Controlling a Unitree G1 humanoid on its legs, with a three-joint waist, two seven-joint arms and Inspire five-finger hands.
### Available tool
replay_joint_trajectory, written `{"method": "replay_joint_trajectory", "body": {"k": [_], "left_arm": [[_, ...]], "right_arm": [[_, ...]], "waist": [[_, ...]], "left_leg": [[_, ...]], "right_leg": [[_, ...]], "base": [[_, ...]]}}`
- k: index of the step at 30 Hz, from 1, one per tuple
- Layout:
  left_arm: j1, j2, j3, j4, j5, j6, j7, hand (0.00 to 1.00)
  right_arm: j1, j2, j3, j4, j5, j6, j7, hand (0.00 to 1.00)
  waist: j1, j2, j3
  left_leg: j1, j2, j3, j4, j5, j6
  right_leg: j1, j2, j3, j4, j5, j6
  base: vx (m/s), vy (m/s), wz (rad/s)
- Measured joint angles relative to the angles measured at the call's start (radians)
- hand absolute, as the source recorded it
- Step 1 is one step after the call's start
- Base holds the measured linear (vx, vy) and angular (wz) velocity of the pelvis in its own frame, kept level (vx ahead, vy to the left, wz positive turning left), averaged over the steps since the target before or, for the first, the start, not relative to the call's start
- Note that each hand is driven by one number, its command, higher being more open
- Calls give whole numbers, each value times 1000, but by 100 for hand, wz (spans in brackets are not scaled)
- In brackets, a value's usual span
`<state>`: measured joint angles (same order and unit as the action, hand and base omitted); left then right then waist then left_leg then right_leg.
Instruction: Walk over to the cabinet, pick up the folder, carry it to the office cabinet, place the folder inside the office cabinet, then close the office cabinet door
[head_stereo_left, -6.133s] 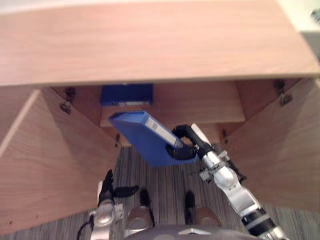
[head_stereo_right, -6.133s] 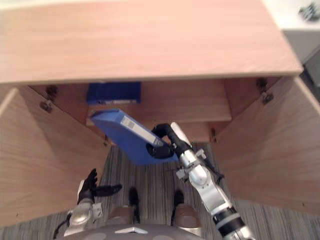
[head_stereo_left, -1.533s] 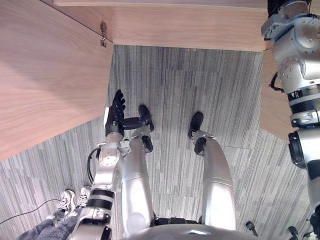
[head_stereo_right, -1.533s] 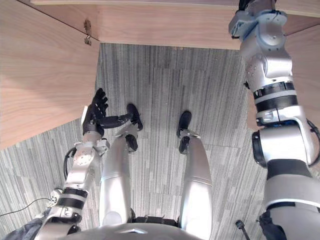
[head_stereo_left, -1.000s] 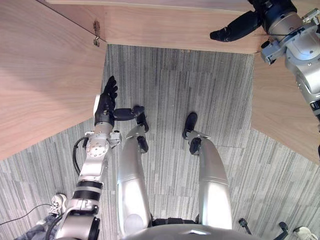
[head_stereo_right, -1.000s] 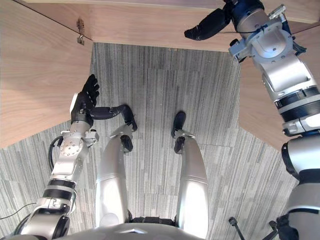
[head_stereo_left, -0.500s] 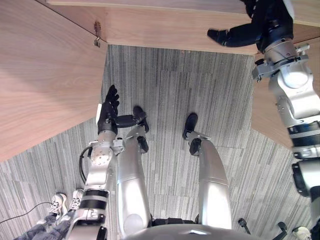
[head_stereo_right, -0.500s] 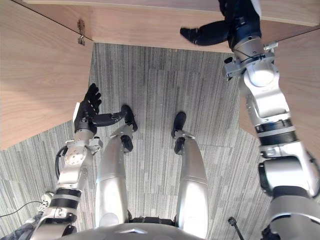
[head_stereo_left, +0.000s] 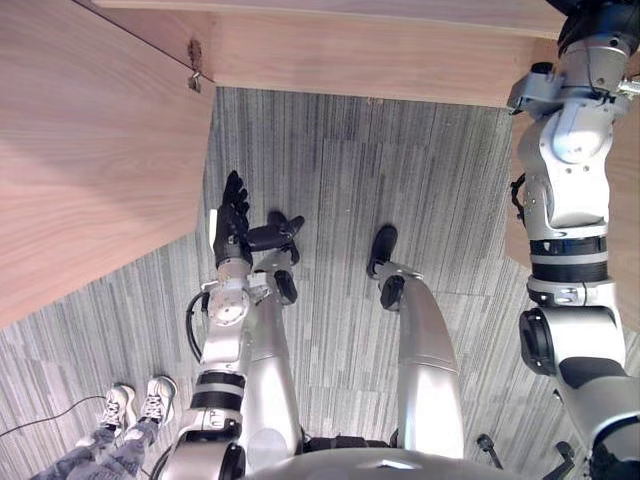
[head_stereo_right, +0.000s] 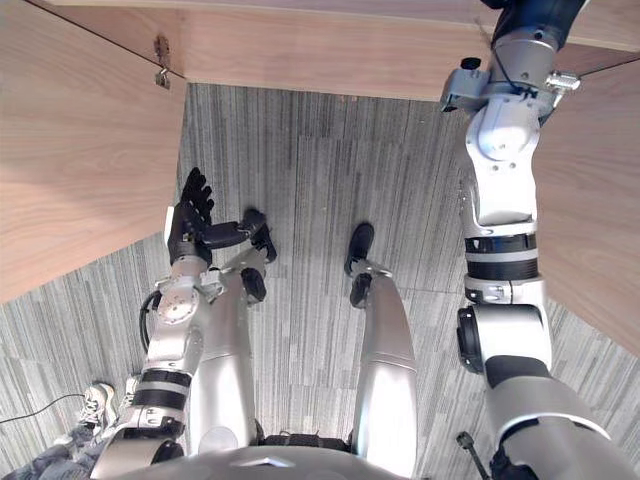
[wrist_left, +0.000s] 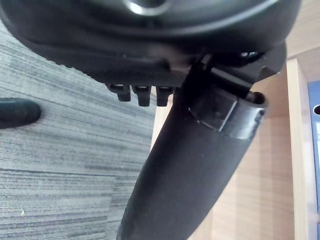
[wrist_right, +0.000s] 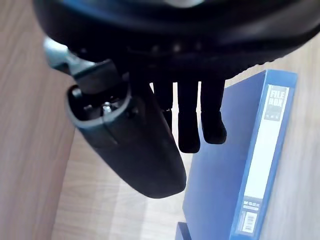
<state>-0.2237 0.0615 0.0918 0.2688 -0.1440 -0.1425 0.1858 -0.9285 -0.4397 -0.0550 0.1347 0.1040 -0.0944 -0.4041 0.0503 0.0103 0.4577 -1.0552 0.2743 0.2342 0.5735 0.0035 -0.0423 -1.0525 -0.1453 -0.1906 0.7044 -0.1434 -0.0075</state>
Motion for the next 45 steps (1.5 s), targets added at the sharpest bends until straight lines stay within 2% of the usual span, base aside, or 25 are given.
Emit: {"method": "replay_joint_trajectory", "body": {"k": [5, 12, 16, 24, 32, 37, 45], "left_arm": [[-1, 1, 1, 12, 2, 1, 16, 100], [-8, 4, 0, 52, 30, 2, 39, 100], [-54, 11, 0, 79, 30, 3, 52, 100], [-104, 17, -6, 91, 28, 3, 54, 100], [-103, 45, -6, 112, 17, 3, 55, 100], [-112, 53, -6, 113, 9, 3, 56, 100], [-229, 71, -5, 179, -5, 14, 71, 100]], "right_arm": [[-1, 10, 35, 3, -104, 29, -2, 0], [-4, 10, 63, 47, -166, 64, -1, 0], [-57, 8, 104, 114, -222, 87, 0, 0], [-174, -3, 131, 219, -197, 91, 9, 0], [-264, -92, 166, 292, -155, 91, 13, 0], [-354, -155, 235, 389, -158, 98, 32, 0], [-443, -156, 268, 471, -222, 114, 30, 0]], "waist": [[0, 0, 0], [5, 0, 0], [3, 0, 0], [4, 0, 0], [2, 0, 0], [0, 0, 0], [-8, 0, 0]], "left_leg": [[-9, -3, 0, 5, 0, 3], [-24, -5, -7, 3, 1, 5], [-40, -5, -10, 4, 1, 5], [-60, -5, -22, 3, 1, 5], [-80, -13, -24, -3, 3, 6], [-85, -19, -30, -12, 7, 8], [-98, -21, -43, -12, 11, 8]], "right_leg": [[-9, -4, 2, 6, 0, 0], [-14, -6, -8, -4, 0, 1], [-26, -5, -12, -5, 1, 1], [-34, -5, -23, -14, 1, 1], [-52, -12, -26, -13, 1, 1], [-52, -16, -34, -20, 1, 1], [-52, -17, -49, -26, 2, 2]], "base": [[3, 47, 1], [9, 49, 2], [28, 47, 1], [26, 40, 2], [7, 21, 2], [3, 28, 4], [0, 12, 2]]}}
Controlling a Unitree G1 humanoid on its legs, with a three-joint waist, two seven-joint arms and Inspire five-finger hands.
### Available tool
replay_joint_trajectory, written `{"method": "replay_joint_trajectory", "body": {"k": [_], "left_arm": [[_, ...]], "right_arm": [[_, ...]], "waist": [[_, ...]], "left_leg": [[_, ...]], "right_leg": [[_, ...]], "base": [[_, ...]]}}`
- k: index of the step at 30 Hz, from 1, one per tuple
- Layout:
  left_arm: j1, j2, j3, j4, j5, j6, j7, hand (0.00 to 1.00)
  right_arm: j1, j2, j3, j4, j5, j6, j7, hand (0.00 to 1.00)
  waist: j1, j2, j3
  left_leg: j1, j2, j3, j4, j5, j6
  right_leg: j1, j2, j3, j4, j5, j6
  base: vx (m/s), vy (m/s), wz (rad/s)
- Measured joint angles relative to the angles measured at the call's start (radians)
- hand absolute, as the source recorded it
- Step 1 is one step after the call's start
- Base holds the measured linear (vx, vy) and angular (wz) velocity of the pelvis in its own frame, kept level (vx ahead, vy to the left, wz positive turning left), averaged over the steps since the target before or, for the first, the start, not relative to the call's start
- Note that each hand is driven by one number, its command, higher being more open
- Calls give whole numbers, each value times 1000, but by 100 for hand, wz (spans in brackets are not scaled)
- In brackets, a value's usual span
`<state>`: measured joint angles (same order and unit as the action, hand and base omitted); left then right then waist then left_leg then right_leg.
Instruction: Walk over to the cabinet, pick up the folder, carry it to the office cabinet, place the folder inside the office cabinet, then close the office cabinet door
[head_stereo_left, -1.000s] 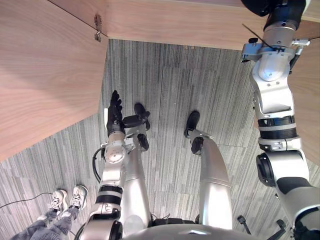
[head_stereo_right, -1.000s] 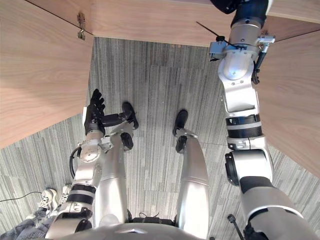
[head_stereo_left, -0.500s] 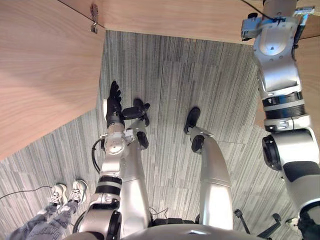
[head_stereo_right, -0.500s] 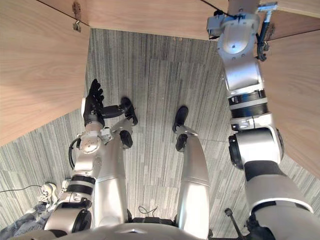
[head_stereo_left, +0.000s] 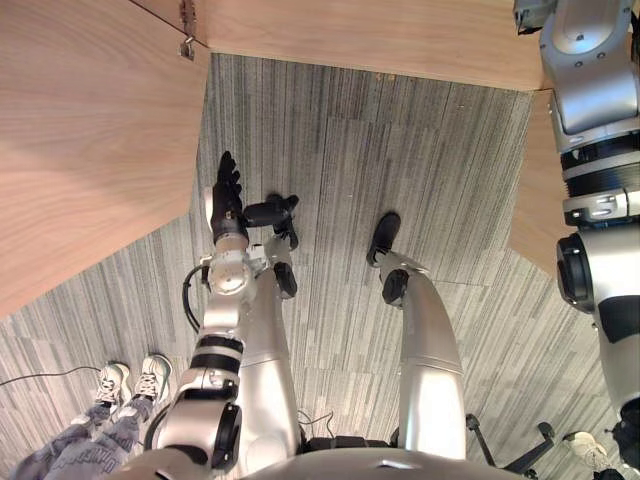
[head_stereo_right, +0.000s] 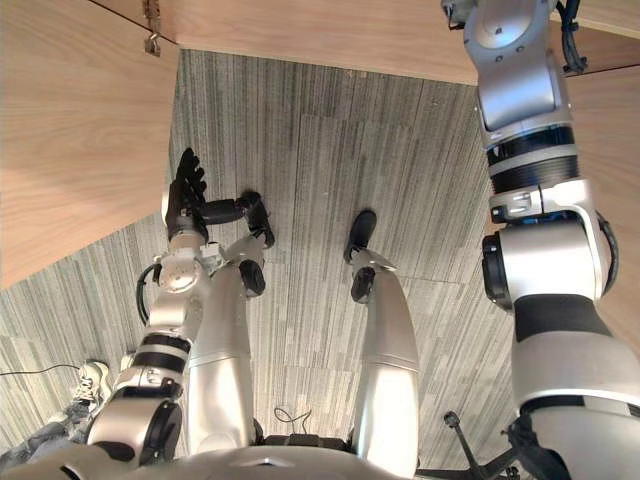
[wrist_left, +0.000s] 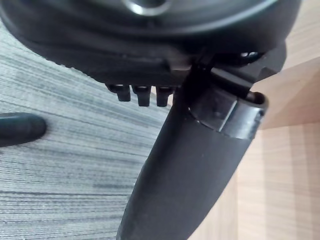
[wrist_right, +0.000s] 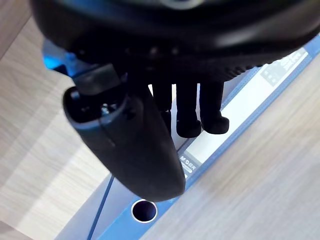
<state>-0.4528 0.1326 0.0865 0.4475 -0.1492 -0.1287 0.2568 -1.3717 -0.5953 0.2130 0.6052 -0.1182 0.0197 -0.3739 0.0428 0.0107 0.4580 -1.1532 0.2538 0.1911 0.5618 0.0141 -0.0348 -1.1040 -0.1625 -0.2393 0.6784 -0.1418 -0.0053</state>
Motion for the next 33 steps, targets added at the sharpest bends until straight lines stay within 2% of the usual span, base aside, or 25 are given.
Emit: {"method": "replay_joint_trajectory", "body": {"k": [8, 15, 19, 24, 28, 30, 33], "left_arm": [[-3, 0, 1, 9, 0, 0, 9, 100], [52, -18, 20, -39, 2, 0, 24, 100], [94, -40, 17, -70, 3, 1, 21, 100], [125, -64, 18, -65, 6, 9, 18, 100], [158, -70, 7, -58, 41, 26, -2, 100], [166, -70, 5, -42, 43, 36, -7, 100], [187, -72, 4, -10, 47, 44, -18, 100]], "right_arm": [[16, 11, -19, -12, -3, 2, -31, 0], [108, 18, -88, -93, -7, 14, -55, 0], [240, 25, -150, -218, 2, 22, -69, 0], [461, 87, -222, -442, 3, 21, -100, 0], [674, 189, -264, -657, 4, -24, -114, 0], [751, 246, -254, -691, 6, -53, -106, 0], [883, 326, -189, -699, 15, -71, -71, 0]], "waist": [[-1, 0, 0], [4, 0, 0], [5, 0, 0], [-1, 0, 0], [-6, -1, -1], [-13, -1, -1], [-15, -5, -14]], "left_leg": [[2, -7, -2, -15, 9, -1], [2, -7, 0, -5, 9, -1], [10, 0, 0, 26, -3, 6], [63, 13, 0, 68, -25, 7], [162, 21, 15, 74, -57, 6], [223, 21, 29, 55, -60, 6], [334, 26, 65, 23, -63, 6]], "right_leg": [[0, -5, -4, -1, 0, 0], [1, -8, -2, 4, 0, 0], [12, -6, 4, 22, -1, 1], [67, -2, 13, 42, -6, 4], [165, 3, 24, 28, -22, 12], [223, 8, 30, -3, -10, 27], [324, 24, 53, -73, 18, 30]], "base": [[-5, 10, 3], [0, 0, 0], [-13, 22, -5], [-41, 28, -9], [-21, 33, -10], [51, 28, -13], [117, 56, -28]]}}
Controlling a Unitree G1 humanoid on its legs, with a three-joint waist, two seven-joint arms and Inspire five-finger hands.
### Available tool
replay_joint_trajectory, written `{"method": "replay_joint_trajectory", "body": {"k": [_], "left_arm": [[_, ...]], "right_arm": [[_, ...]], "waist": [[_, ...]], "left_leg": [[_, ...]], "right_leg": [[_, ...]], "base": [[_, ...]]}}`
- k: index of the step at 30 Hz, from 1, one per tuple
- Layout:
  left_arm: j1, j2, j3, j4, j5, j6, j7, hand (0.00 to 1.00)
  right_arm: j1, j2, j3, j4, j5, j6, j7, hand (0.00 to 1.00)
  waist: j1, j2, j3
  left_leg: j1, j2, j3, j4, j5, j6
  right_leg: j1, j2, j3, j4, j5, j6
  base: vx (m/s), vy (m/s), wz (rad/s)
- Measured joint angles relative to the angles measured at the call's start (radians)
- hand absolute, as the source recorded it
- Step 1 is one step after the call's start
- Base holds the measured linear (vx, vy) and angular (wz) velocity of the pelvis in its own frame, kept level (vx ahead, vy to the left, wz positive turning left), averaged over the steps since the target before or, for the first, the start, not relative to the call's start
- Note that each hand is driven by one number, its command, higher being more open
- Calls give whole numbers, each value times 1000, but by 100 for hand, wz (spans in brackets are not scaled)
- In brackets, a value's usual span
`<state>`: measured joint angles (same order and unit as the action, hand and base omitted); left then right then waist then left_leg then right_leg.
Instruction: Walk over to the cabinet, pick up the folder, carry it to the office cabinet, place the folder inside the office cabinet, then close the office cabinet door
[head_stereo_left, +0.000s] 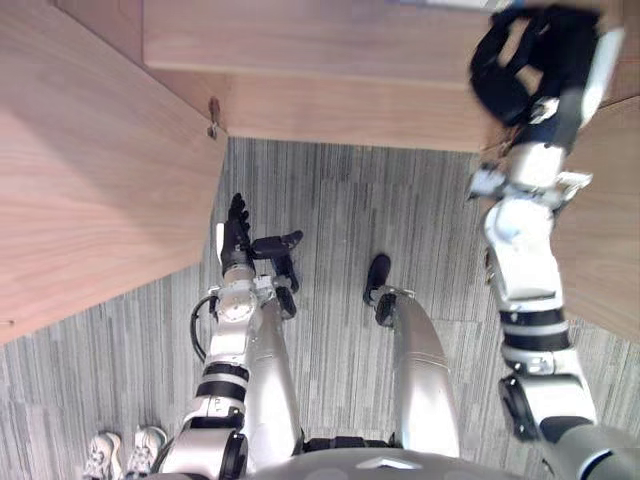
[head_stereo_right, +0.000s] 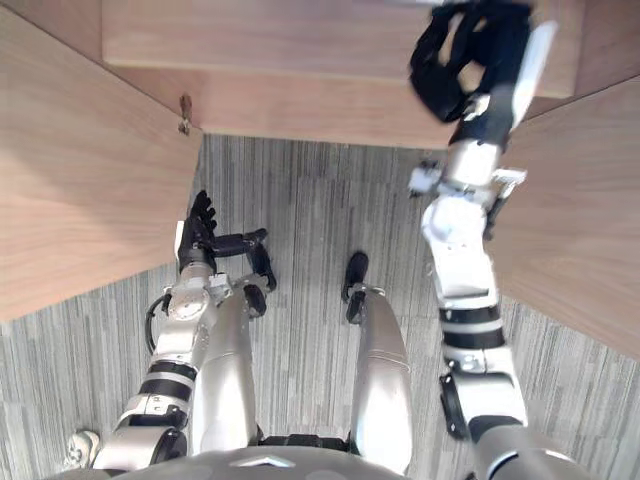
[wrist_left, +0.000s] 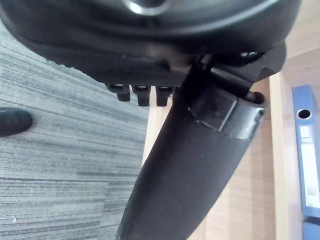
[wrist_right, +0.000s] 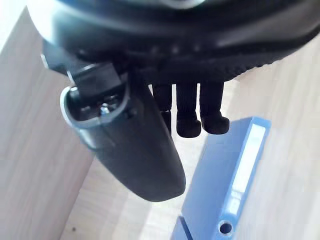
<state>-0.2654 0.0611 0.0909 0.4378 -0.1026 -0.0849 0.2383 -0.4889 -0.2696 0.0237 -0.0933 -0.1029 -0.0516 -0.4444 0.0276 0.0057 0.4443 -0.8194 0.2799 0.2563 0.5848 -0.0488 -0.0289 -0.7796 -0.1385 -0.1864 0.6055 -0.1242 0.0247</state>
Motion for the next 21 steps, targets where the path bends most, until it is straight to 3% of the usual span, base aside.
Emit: {"method": "replay_joint_trajectory", "body": {"k": [5, 8, 12, 13, 16, 19, 21], "left_arm": [[55, -29, 4, 45, 37, 10, -9, 100], [120, -37, -9, 81, 42, 16, -20, 100], [165, -27, -38, 205, 78, 21, -21, 100], [168, -27, -42, 252, 79, 23, -21, 100], [176, -24, -48, 308, 106, 30, -22, 100], [214, -8, -48, 317, 115, 31, -26, 100], [233, 2, -48, 356, 117, 31, -27, 100]], "right_arm": [[247, 126, 136, 23, 4, -5, 109, 0], [377, 207, 175, 140, -37, -6, 165, 0], [470, 240, 163, 388, -104, -6, 201, 0], [470, 242, 142, 488, -122, -4, 206, 100], [464, 240, 68, 683, -133, 5, 217, 100], [477, 233, 14, 810, -133, 12, 217, 100], [503, 231, -13, 876, -132, 13, 217, 100]], "waist": [[-9, -10, -29], [-10, -25, -85], [-35, -36, -174], [-38, -35, -190], [-42, -32, -194], [-51, -32, -201], [-54, -26, -238]], "left_leg": [[181, 1, 55, -43, -30, -2], [306, -6, 94, -95, -44, -12], [439, -64, 90, -234, -25, -36], [475, -82, 88, -289, -5, -37], [548, -108, 86, -381, 45, -30], [627, -121, 85, -438, 58, -36], [677, -130, 91, -486, 69, -42]], "right_leg": [[169, 14, 33, -89, 18, 19], [274, 20, 58, -152, 23, 28], [389, 17, 60, -261, 41, 41], [423, 18, 60, -314, 64, 41], [501, 23, 62, -406, 107, 47], [583, 27, 65, -474, 127, 53], [626, 29, 68, -513, 137, 53]], "base": [[132, 79, -24], [114, 72, -25], [102, 29, -1], [145, 42, -5], [151, 34, -7], [112, 25, -8], [90, 23, -8]]}}
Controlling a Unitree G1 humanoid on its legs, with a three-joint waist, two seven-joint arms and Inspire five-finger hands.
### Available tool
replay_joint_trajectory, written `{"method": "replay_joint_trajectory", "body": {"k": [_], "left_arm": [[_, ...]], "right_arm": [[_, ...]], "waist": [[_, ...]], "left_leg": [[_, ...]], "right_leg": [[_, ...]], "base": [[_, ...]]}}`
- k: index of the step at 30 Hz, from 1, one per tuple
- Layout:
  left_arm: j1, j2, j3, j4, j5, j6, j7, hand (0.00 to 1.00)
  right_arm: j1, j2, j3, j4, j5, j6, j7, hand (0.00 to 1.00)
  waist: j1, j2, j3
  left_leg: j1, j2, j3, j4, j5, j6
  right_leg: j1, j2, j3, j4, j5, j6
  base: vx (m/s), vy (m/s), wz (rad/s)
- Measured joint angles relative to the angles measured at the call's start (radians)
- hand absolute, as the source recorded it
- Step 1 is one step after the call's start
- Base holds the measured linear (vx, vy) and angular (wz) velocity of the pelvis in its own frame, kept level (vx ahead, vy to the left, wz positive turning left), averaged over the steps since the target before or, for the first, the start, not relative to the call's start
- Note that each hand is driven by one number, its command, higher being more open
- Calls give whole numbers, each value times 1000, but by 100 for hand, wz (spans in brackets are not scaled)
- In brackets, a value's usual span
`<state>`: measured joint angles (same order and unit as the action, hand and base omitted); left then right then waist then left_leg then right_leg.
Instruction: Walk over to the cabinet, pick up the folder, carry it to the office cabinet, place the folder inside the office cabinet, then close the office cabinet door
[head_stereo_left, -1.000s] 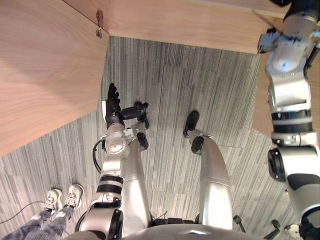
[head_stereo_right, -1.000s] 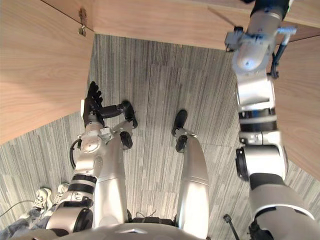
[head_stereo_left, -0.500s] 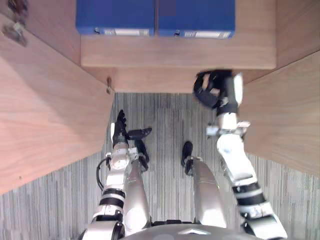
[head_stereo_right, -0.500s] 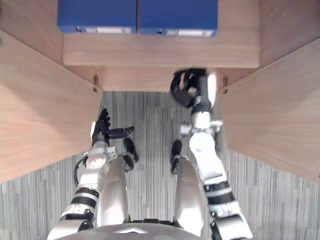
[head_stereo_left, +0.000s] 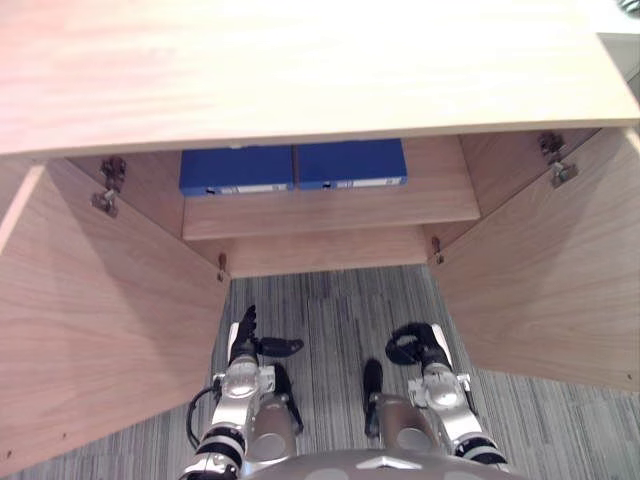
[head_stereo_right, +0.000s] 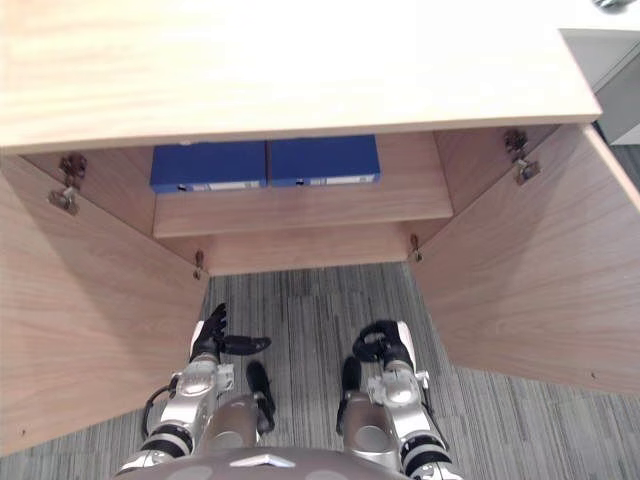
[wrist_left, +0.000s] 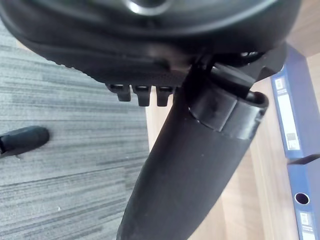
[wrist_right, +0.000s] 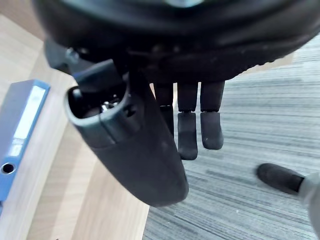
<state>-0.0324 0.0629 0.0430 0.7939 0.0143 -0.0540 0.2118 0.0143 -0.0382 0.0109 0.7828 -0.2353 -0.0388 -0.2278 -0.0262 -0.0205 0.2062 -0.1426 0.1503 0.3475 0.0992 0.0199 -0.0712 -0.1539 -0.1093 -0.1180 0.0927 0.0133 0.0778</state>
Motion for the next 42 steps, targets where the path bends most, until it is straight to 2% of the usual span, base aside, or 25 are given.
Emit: {"method": "replay_joint_trajectory", "body": {"k": [5, 14, 21, 26, 33, 37, 42], "left_arm": [[29, 5, 1, 89, 35, 0, -3, 100], [91, 4, 2, 169, 37, 24, -10, 100], [88, 4, 2, 192, 38, 25, -17, 100], [86, 6, 3, 193, 38, 37, -23, 100], [83, 3, 15, 193, 38, 42, -25, 100], [82, -4, 31, 191, 39, 42, -26, 100], [60, -61, 141, 176, 40, 42, -27, 100]], "right_arm": [[9, -1, -73, 121, 1, 15, 0, 100], [42, 13, -151, 165, 49, 33, -2, 100], [54, 20, -236, 176, 126, 38, -4, 100], [60, 28, -330, 167, 214, 37, -18, 100], [131, 42, -506, -59, 384, 26, -81, 100], [136, 42, -613, -223, 439, 11, -131, 100], [94, 42, -699, -314, 495, -29, -179, 100]], "waist": [[-2, 14, -51], [-2, -9, -81], [-6, -6, -98], [-12, -2, -109], [-49, 2, -130], [-89, 9, -136], [-102, 23, -146]], "left_leg": [[79, -15, 13, -78, 23, -4], [164, -61, 0, -185, 45, -9], [187, -73, 9, -186, 41, -3], [211, -73, 49, -186, 27, -3], [246, -74, 142, -178, -16, -16], [262, -71, 213, -149, -50, -17], [272, -65, 299, -117, -83, -17]], "right_leg": [[53, 4, 20, -49, 23, 1], [82, -1, 74, -109, 61, 8], [105, -8, 93, -126, 70, 17], [105, -3, 135, -126, 71, 18], [90, 8, 229, -128, 78, 18], [78, 16, 295, -125, 81, 20], [42, 34, 386, -107, 83, 24]], "base": [[6, 11, -14], [-65, 36, -18], [12, 9, -7], [10, 6, -25], [6, 10, -42], [26, -2, -50], [31, -7, -57]]}}
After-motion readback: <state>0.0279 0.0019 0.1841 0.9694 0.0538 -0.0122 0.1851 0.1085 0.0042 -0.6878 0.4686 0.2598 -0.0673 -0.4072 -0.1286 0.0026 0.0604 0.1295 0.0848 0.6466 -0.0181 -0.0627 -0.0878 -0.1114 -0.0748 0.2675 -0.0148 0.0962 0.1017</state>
